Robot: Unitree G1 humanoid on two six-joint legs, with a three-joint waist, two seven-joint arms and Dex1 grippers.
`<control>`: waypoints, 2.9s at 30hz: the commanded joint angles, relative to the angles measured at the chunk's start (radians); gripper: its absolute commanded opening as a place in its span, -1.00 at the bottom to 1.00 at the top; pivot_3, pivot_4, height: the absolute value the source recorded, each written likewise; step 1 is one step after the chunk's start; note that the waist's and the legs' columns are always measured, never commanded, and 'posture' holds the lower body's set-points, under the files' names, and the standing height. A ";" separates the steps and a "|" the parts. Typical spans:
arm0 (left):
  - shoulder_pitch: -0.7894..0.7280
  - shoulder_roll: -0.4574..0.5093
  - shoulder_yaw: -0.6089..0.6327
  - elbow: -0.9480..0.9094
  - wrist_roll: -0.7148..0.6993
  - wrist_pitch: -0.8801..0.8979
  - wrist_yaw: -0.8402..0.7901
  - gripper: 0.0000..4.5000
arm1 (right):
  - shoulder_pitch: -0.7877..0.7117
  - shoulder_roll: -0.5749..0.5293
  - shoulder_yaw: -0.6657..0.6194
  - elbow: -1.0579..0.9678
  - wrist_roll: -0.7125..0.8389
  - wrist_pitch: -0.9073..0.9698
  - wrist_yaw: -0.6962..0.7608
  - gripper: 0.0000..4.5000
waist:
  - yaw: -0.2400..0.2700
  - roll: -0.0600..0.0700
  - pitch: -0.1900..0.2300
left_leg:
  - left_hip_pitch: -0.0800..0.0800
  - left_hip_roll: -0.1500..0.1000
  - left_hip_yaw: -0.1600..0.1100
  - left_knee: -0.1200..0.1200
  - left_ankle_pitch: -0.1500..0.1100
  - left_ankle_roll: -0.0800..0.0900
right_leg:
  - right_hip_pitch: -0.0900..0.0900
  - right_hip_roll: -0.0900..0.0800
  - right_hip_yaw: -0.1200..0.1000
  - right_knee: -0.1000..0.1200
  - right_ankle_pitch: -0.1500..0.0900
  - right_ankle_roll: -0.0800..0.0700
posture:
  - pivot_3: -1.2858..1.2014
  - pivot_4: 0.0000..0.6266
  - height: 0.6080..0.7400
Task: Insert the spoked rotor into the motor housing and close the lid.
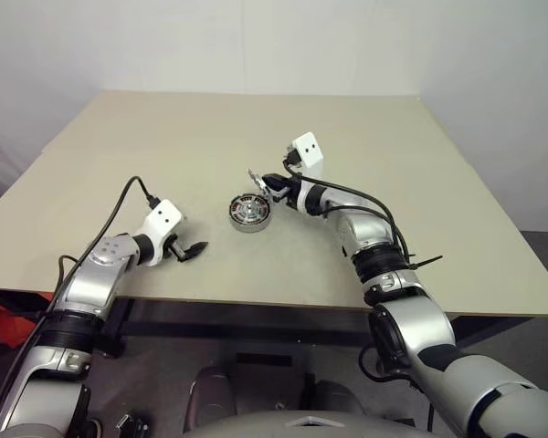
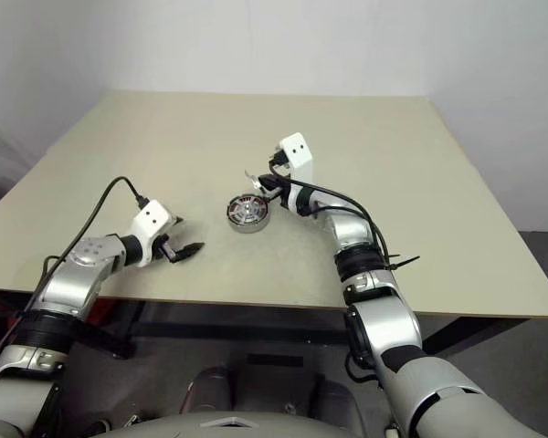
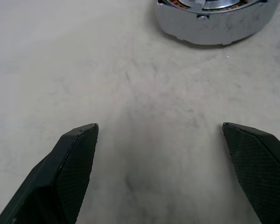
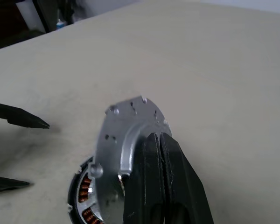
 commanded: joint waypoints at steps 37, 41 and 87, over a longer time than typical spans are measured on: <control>-0.039 0.009 0.025 0.000 0.000 -0.025 0.033 1.00 | 0.081 0.015 0.097 -0.082 -0.024 -0.096 0.003 -0.99 | -0.002 0.000 0.000 | 0.004 0.000 0.000 -0.001 0.000 0.000 | 0.003 0.000 0.000 0.000 0.000 0.000 | 0.03 -1.00 1.00; -0.045 -0.006 0.018 0.003 0.006 -0.026 0.033 1.00 | 0.052 -0.001 0.087 -0.081 -0.015 -0.113 0.021 -0.99 | -0.002 0.000 0.000 | 0.003 0.000 0.000 -0.001 0.000 0.000 | 0.002 0.000 0.000 0.000 0.000 0.000 | 0.03 -1.00 1.00; -0.034 0.010 0.028 -0.017 0.005 -0.014 0.028 1.00 | -0.057 0.060 0.100 0.299 -0.090 -0.270 -0.019 0.32 | -0.003 0.000 0.000 | 0.002 0.000 0.000 -0.001 0.000 0.000 | 0.002 0.000 0.000 -0.001 0.000 0.000 | 0.03 -1.00 1.00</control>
